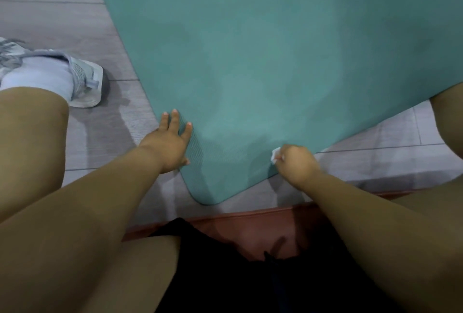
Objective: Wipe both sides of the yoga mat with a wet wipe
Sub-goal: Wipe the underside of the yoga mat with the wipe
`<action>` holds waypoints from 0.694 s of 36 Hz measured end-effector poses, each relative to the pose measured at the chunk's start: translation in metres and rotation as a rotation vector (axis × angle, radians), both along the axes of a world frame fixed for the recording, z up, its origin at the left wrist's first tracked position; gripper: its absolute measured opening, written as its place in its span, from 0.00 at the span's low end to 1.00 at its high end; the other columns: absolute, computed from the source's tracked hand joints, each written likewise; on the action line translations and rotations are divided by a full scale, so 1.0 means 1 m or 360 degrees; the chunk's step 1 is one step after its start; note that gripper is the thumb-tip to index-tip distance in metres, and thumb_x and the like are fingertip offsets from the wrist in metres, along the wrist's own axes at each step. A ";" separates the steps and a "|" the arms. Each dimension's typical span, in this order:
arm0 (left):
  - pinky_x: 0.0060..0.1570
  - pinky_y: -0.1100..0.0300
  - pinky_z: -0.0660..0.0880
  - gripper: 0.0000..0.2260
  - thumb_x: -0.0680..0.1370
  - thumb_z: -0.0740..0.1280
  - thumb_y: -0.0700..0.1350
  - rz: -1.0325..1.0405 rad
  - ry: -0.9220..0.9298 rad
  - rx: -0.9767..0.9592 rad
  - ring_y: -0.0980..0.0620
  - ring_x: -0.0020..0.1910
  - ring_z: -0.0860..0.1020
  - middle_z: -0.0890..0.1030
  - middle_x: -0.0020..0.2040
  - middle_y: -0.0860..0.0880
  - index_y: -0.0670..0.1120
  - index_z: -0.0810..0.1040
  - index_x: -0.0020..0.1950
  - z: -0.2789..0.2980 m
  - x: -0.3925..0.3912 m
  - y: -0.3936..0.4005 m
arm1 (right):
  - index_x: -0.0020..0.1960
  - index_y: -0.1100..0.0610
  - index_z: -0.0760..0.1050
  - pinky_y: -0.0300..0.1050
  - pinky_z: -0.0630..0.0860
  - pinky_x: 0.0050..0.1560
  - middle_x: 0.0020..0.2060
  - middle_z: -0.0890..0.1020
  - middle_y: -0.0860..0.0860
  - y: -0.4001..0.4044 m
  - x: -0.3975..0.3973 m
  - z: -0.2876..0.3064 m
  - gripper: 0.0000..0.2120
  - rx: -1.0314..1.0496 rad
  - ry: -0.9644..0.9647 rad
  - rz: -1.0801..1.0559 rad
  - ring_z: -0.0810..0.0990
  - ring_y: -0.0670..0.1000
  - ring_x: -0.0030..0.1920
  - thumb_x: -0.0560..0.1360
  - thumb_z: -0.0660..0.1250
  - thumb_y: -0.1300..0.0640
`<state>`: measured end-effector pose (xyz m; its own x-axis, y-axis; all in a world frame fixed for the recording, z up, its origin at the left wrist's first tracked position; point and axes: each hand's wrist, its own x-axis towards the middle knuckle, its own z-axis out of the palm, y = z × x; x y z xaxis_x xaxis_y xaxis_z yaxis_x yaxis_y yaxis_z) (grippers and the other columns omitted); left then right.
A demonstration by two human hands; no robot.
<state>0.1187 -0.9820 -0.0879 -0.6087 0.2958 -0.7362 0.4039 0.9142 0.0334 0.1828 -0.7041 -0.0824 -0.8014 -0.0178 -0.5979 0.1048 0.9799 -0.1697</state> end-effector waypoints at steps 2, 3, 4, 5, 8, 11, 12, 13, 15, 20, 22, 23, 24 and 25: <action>0.72 0.47 0.55 0.43 0.77 0.64 0.58 -0.0037 -0.0003 -0.0025 0.36 0.74 0.37 0.32 0.74 0.36 0.45 0.37 0.77 0.001 0.000 0.002 | 0.53 0.62 0.78 0.45 0.74 0.50 0.51 0.81 0.59 0.007 -0.002 0.002 0.11 0.0148 0.0012 -0.0091 0.79 0.59 0.53 0.77 0.58 0.62; 0.72 0.47 0.55 0.44 0.76 0.65 0.59 -0.0056 -0.0003 -0.0040 0.35 0.74 0.38 0.32 0.74 0.35 0.44 0.37 0.77 0.002 0.000 0.003 | 0.52 0.62 0.78 0.44 0.73 0.48 0.50 0.81 0.59 0.006 -0.001 0.001 0.11 0.0150 0.0030 -0.0095 0.79 0.59 0.53 0.77 0.58 0.62; 0.72 0.47 0.55 0.46 0.75 0.66 0.59 -0.0076 -0.0001 -0.0059 0.34 0.74 0.38 0.33 0.74 0.34 0.44 0.37 0.77 0.002 0.001 0.004 | 0.50 0.62 0.78 0.43 0.73 0.48 0.49 0.81 0.59 0.001 0.003 -0.001 0.10 0.0106 0.0043 -0.0096 0.79 0.59 0.53 0.77 0.59 0.62; 0.72 0.47 0.55 0.47 0.74 0.67 0.60 -0.0100 0.0005 -0.0079 0.33 0.74 0.39 0.33 0.74 0.33 0.43 0.37 0.77 0.002 0.002 0.004 | 0.49 0.62 0.78 0.44 0.72 0.48 0.49 0.81 0.59 -0.006 0.006 -0.003 0.09 0.0038 0.0037 -0.0069 0.79 0.59 0.53 0.77 0.59 0.61; 0.72 0.46 0.52 0.51 0.72 0.69 0.61 -0.0169 0.0028 -0.0134 0.30 0.73 0.40 0.34 0.73 0.30 0.42 0.36 0.76 0.002 0.003 0.006 | 0.51 0.57 0.77 0.42 0.69 0.52 0.52 0.80 0.56 -0.032 0.018 -0.008 0.08 -0.0252 -0.0123 0.0114 0.77 0.56 0.55 0.76 0.61 0.60; 0.73 0.45 0.52 0.51 0.72 0.69 0.60 -0.0237 0.0027 -0.0161 0.28 0.73 0.41 0.34 0.73 0.30 0.42 0.36 0.76 0.002 0.003 0.007 | 0.51 0.56 0.76 0.46 0.71 0.56 0.56 0.78 0.56 -0.049 0.022 -0.007 0.09 -0.0419 -0.0096 0.0132 0.76 0.58 0.57 0.74 0.60 0.63; 0.73 0.45 0.52 0.50 0.73 0.69 0.59 -0.0276 0.0031 -0.0170 0.28 0.72 0.41 0.34 0.73 0.31 0.42 0.35 0.76 0.002 0.004 0.007 | 0.52 0.56 0.75 0.48 0.71 0.57 0.57 0.77 0.56 -0.051 0.020 -0.005 0.10 -0.0440 -0.0043 0.0111 0.75 0.58 0.58 0.74 0.59 0.63; 0.73 0.44 0.53 0.50 0.73 0.69 0.58 -0.0319 0.0037 -0.0182 0.27 0.72 0.41 0.34 0.73 0.31 0.43 0.35 0.76 0.001 0.004 0.006 | 0.53 0.57 0.75 0.48 0.71 0.57 0.58 0.77 0.56 -0.052 0.018 -0.003 0.10 -0.0446 0.0009 0.0094 0.74 0.58 0.59 0.75 0.58 0.64; 0.72 0.45 0.53 0.50 0.73 0.70 0.56 -0.0391 0.0034 -0.0212 0.27 0.72 0.41 0.33 0.73 0.32 0.43 0.34 0.76 0.001 0.005 0.005 | 0.57 0.58 0.73 0.48 0.71 0.54 0.59 0.75 0.57 -0.051 0.012 0.001 0.11 -0.0417 0.0104 0.0075 0.74 0.59 0.58 0.77 0.57 0.63; 0.71 0.43 0.56 0.40 0.79 0.61 0.55 -0.0624 0.0064 -0.0277 0.27 0.72 0.45 0.36 0.74 0.32 0.42 0.37 0.77 0.004 -0.001 0.000 | 0.66 0.56 0.67 0.47 0.69 0.55 0.65 0.71 0.56 -0.038 0.002 -0.002 0.17 -0.0246 0.0135 0.0038 0.74 0.60 0.60 0.78 0.56 0.61; 0.70 0.41 0.57 0.35 0.81 0.55 0.55 -0.0742 0.0094 -0.0279 0.26 0.72 0.47 0.38 0.75 0.32 0.41 0.38 0.77 0.005 -0.003 -0.004 | 0.69 0.54 0.64 0.48 0.70 0.53 0.67 0.67 0.55 -0.032 0.003 -0.006 0.20 -0.0204 0.0060 0.0106 0.73 0.61 0.59 0.77 0.56 0.62; 0.70 0.40 0.56 0.33 0.82 0.53 0.55 -0.0797 0.0106 -0.0280 0.26 0.72 0.48 0.39 0.75 0.32 0.40 0.39 0.77 0.005 -0.003 -0.005 | 0.69 0.53 0.63 0.48 0.69 0.49 0.66 0.66 0.55 -0.030 0.004 -0.007 0.21 -0.0179 0.0028 0.0148 0.74 0.61 0.57 0.76 0.57 0.62; 0.70 0.39 0.56 0.32 0.83 0.51 0.54 -0.0845 0.0120 -0.0281 0.26 0.72 0.49 0.39 0.75 0.32 0.39 0.39 0.77 0.004 -0.002 -0.007 | 0.68 0.53 0.62 0.48 0.68 0.45 0.65 0.64 0.56 -0.028 0.005 -0.007 0.22 -0.0158 -0.0004 0.0186 0.75 0.62 0.54 0.75 0.58 0.63; 0.69 0.39 0.56 0.30 0.83 0.49 0.53 -0.0884 0.0134 -0.0280 0.25 0.71 0.49 0.39 0.75 0.32 0.38 0.39 0.76 0.003 -0.002 -0.009 | 0.68 0.53 0.61 0.48 0.67 0.42 0.64 0.64 0.56 -0.026 0.005 -0.008 0.24 -0.0147 -0.0018 0.0226 0.75 0.62 0.52 0.74 0.59 0.64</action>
<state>0.1166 -0.9911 -0.0849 -0.4562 0.4651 -0.7587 0.8185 0.5539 -0.1526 0.1877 -0.7304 -0.0905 -0.7803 -0.1855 -0.5973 -0.0310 0.9653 -0.2594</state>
